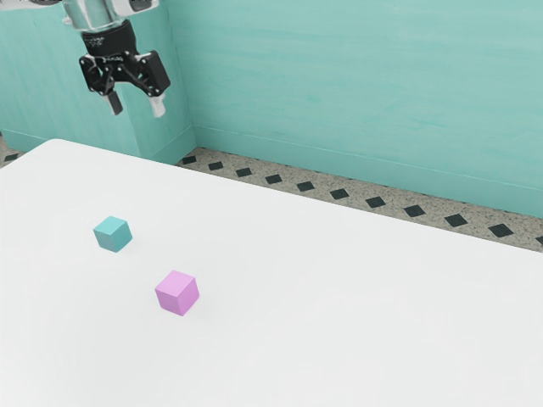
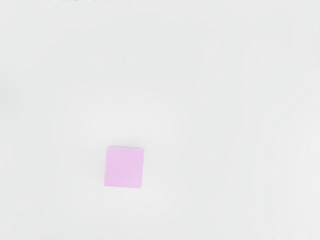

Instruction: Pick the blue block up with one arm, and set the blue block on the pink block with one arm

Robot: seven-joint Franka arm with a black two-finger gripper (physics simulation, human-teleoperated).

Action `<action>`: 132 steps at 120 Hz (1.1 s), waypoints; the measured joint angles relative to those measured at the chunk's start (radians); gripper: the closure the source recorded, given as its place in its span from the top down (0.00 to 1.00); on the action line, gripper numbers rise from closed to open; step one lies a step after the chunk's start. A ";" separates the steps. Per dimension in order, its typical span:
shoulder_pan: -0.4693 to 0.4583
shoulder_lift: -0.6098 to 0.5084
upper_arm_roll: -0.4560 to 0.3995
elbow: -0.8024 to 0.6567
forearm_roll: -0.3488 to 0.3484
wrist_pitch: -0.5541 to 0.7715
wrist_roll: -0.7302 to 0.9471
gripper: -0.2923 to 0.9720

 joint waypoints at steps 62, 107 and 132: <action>0.233 -0.097 -0.064 -0.632 0.143 0.450 0.055 0.77; 0.491 0.137 -0.118 -0.599 0.170 0.751 0.272 0.77; 0.625 0.258 -0.211 -0.542 0.145 0.839 0.379 0.76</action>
